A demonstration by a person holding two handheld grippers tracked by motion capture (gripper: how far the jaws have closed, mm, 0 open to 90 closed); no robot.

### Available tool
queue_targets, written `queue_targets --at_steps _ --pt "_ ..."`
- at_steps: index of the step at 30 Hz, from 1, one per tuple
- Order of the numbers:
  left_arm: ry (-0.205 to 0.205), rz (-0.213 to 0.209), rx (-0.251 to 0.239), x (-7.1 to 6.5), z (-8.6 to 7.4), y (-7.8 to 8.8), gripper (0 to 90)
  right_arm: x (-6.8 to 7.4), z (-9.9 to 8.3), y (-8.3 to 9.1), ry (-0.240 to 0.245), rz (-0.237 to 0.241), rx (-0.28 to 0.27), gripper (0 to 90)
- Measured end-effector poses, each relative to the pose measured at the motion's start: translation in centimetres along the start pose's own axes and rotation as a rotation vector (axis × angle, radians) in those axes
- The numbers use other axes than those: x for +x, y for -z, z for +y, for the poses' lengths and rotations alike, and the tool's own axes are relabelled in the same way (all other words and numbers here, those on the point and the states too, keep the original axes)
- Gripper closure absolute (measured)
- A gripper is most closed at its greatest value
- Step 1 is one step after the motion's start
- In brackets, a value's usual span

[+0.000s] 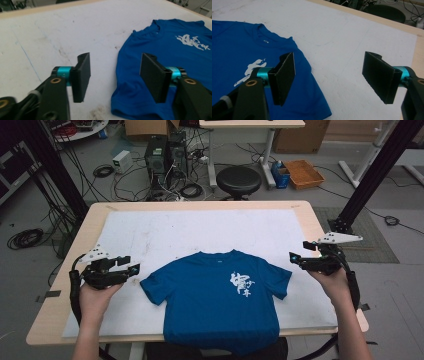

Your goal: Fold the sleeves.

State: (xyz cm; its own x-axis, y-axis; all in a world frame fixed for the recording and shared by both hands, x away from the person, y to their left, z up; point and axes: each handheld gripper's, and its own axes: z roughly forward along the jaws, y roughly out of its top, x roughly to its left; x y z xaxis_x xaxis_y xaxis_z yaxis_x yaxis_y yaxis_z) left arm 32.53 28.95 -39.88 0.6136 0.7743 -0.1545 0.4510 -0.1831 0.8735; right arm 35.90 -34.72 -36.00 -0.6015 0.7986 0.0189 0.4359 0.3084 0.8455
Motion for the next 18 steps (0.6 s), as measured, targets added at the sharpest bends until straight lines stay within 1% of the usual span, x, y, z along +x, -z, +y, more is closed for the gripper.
queue_targets --at_steps 1,3,4,5,6,7,9,10,12,14,16,18 --pt "0.009 -0.002 0.018 0.1 -0.2 -0.1 46.6 0.0 0.0 0.0 0.000 0.000 0.000 26.3" --pt "0.027 -0.002 0.045 0.3 -0.7 -0.4 52.4 0.0 0.0 -0.1 0.004 0.000 0.002 26.3" --pt "0.037 -0.001 0.058 0.4 -0.9 -0.5 52.4 0.0 0.0 -0.1 0.004 0.000 0.002 26.3" --pt "0.036 0.000 0.073 0.5 -1.1 -0.7 54.0 0.0 0.0 -0.1 0.003 -0.001 0.002 26.3" --pt "0.047 0.000 0.083 0.6 -1.4 -0.8 54.8 -0.1 -0.1 -0.1 0.004 -0.001 0.002 26.4" --pt "0.059 0.000 0.104 0.7 -1.8 -1.2 56.0 0.0 0.0 -0.1 0.004 -0.002 0.000 26.3" --pt "0.075 0.002 0.129 0.7 -2.2 -1.6 56.9 0.0 -0.1 -0.1 0.002 -0.003 0.002 26.3" --pt "0.077 0.001 0.140 0.7 -2.3 -1.8 57.5 0.0 -0.1 -0.1 0.002 -0.003 0.001 26.4" --pt "0.083 0.000 0.146 0.6 -2.4 -1.9 58.4 0.0 -0.1 -0.1 0.000 -0.003 0.003 26.4" --pt "0.077 -0.004 0.170 0.5 -2.6 -2.3 60.5 0.0 -0.1 -0.1 0.002 -0.004 0.002 26.4" --pt "0.075 -0.004 0.178 0.4 -2.6 -2.3 61.9 0.0 -0.1 -0.1 0.003 -0.004 0.001 26.4" --pt "0.073 -0.003 0.197 0.3 -2.7 -2.6 63.7 0.0 -0.1 -0.1 0.002 -0.004 0.002 26.4"
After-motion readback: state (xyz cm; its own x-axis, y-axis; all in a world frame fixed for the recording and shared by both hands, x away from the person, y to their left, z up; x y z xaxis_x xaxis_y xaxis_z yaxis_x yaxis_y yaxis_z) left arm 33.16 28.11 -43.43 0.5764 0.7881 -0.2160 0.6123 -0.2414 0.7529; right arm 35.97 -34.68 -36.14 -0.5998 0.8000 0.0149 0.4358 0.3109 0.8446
